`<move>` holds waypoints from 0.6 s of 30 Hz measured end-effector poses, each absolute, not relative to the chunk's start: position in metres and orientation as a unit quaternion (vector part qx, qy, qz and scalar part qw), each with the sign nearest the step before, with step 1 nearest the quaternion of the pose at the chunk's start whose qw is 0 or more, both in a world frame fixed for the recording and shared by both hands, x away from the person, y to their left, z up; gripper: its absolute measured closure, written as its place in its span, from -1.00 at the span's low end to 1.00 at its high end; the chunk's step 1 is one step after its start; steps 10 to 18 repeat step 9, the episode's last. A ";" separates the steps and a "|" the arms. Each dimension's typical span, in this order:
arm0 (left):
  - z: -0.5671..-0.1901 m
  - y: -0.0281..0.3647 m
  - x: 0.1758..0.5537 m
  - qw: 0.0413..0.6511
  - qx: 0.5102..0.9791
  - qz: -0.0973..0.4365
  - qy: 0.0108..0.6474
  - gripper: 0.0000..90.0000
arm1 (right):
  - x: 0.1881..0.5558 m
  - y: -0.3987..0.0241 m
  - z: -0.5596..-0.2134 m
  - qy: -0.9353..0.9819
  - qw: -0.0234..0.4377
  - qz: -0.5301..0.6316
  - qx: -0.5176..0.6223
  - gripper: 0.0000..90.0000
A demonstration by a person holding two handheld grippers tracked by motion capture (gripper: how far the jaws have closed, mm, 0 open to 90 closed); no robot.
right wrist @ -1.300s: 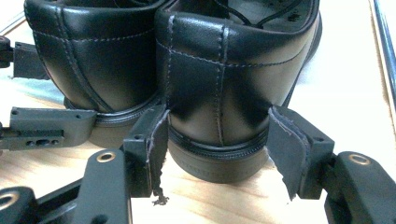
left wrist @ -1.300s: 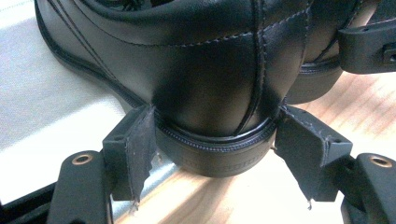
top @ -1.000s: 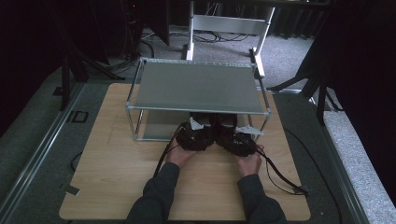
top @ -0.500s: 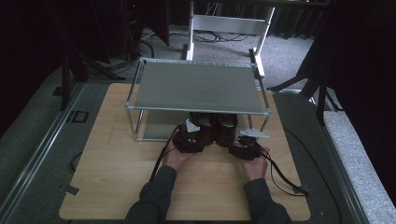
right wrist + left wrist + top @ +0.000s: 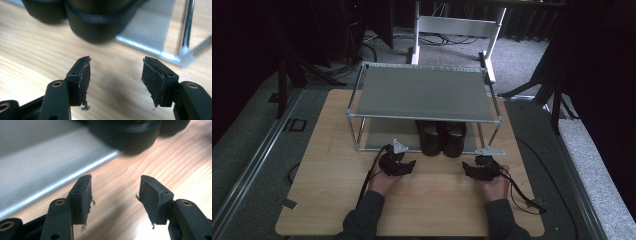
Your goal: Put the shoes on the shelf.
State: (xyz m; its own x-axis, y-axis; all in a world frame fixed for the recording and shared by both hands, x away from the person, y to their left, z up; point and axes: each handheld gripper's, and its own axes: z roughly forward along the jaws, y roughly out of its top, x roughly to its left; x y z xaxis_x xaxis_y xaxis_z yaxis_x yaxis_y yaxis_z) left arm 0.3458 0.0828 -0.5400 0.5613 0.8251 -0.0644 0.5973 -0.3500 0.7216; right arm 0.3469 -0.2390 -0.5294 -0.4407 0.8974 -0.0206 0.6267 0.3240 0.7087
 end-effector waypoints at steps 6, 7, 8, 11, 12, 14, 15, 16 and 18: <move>-0.554 0.103 0.327 0.338 0.809 0.173 0.449 -0.01 | 0.344 -0.248 -0.542 0.792 0.212 0.295 0.491 -0.13; -0.554 0.103 0.327 0.338 0.809 0.173 0.449 -0.01 | 0.344 -0.248 -0.542 0.792 0.212 0.295 0.491 -0.13; -0.555 0.109 0.322 0.341 0.805 0.174 0.453 -0.01 | 0.344 -0.249 -0.542 0.790 0.211 0.295 0.494 -0.13; -0.556 0.112 0.321 0.341 0.803 0.178 0.455 -0.02 | 0.345 -0.253 -0.541 0.787 0.211 0.298 0.498 -0.13; -0.556 0.112 0.321 0.341 0.803 0.178 0.455 -0.02 | 0.345 -0.253 -0.541 0.787 0.211 0.298 0.498 -0.13; -0.556 0.112 0.321 0.341 0.803 0.178 0.455 -0.02 | 0.345 -0.253 -0.541 0.787 0.211 0.298 0.498 -0.13; -0.556 0.112 0.321 0.341 0.803 0.178 0.455 -0.02 | 0.345 -0.253 -0.541 0.787 0.211 0.298 0.498 -0.13; -0.556 0.112 0.321 0.341 0.803 0.178 0.455 -0.02 | 0.345 -0.253 -0.541 0.787 0.211 0.298 0.498 -0.13; -0.556 0.112 0.321 0.341 0.803 0.178 0.455 -0.02 | 0.345 -0.253 -0.541 0.787 0.211 0.298 0.498 -0.13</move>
